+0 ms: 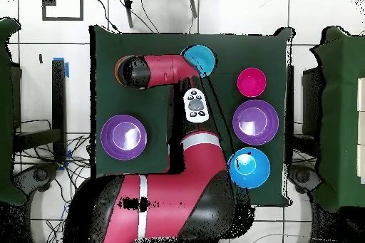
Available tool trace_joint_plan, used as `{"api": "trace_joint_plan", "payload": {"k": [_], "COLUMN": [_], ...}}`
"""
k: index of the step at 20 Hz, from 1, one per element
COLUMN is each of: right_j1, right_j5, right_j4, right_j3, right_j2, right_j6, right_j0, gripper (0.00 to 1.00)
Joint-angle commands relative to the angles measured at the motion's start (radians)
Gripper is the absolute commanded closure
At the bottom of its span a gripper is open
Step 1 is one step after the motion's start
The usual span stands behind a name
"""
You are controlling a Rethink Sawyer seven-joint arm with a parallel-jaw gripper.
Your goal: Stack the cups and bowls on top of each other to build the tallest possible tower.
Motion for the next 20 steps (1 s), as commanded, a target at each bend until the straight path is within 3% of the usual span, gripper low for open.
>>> {"api": "trace_joint_plan", "payload": {"k": [1, 20], "right_j1": [0.054, 0.104], "right_j5": [-0.037, -0.054], "right_j4": [-0.033, -0.036], "right_j3": [-0.019, -0.032], "right_j2": [0.042, 0.070], "right_j6": [0.029, 0.000], "right_j0": [-0.019, -0.037], "gripper": [0.00, 0.00]}}
